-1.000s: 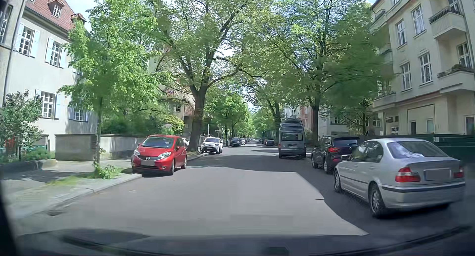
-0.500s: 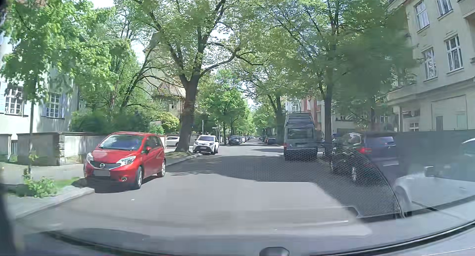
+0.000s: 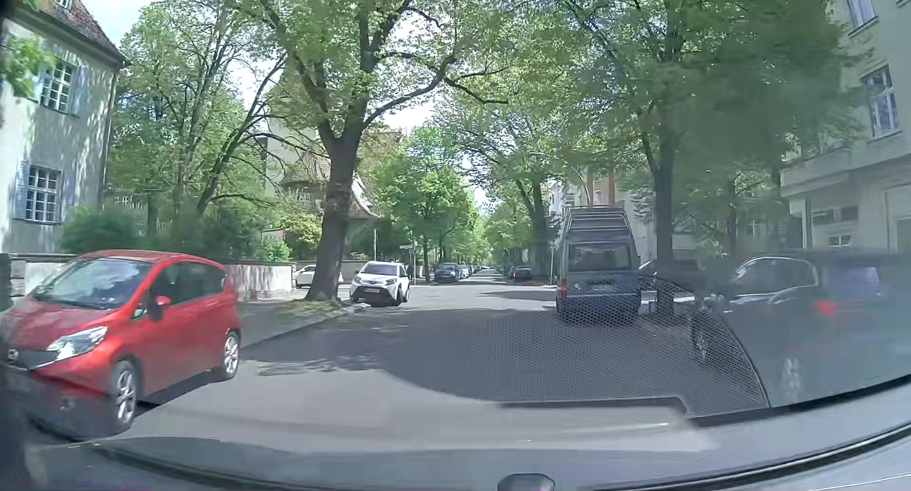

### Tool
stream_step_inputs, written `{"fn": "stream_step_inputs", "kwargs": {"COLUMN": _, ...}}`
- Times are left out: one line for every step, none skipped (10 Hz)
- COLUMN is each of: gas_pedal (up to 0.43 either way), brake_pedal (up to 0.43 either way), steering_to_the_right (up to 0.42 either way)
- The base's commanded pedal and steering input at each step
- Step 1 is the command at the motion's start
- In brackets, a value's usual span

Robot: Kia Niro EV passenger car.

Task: Follow the waypoints while adhering to traffic rules and regulations

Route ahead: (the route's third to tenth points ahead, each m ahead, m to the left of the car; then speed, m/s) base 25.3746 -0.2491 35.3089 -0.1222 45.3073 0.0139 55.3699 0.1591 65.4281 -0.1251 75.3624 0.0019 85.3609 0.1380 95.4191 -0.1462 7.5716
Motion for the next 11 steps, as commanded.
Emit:
{"fn": "stream_step_inputs", "kwargs": {"gas_pedal": 0.311, "brake_pedal": 0.018, "steering_to_the_right": 0.001}}
{"fn": "stream_step_inputs", "kwargs": {"gas_pedal": 0.311, "brake_pedal": 0.018, "steering_to_the_right": 0.001}}
{"fn": "stream_step_inputs", "kwargs": {"gas_pedal": 0.311, "brake_pedal": 0.018, "steering_to_the_right": 0.0}}
{"fn": "stream_step_inputs", "kwargs": {"gas_pedal": 0.311, "brake_pedal": 0.018, "steering_to_the_right": 0.001}}
{"fn": "stream_step_inputs", "kwargs": {"gas_pedal": 0.311, "brake_pedal": 0.018, "steering_to_the_right": 0.001}}
{"fn": "stream_step_inputs", "kwargs": {"gas_pedal": 0.287, "brake_pedal": 0.018, "steering_to_the_right": 0.003}}
{"fn": "stream_step_inputs", "kwargs": {"gas_pedal": 0.228, "brake_pedal": 0.018, "steering_to_the_right": 0.004}}
{"fn": "stream_step_inputs", "kwargs": {"gas_pedal": 0.15, "brake_pedal": 0.018, "steering_to_the_right": 0.005}}
{"fn": "stream_step_inputs", "kwargs": {"gas_pedal": 0.0, "brake_pedal": 0.018, "steering_to_the_right": 0.006}}
{"fn": "stream_step_inputs", "kwargs": {"gas_pedal": 0.0, "brake_pedal": 0.018, "steering_to_the_right": 0.011}}
{"fn": "stream_step_inputs", "kwargs": {"gas_pedal": 0.0, "brake_pedal": 0.018, "steering_to_the_right": 0.016}}
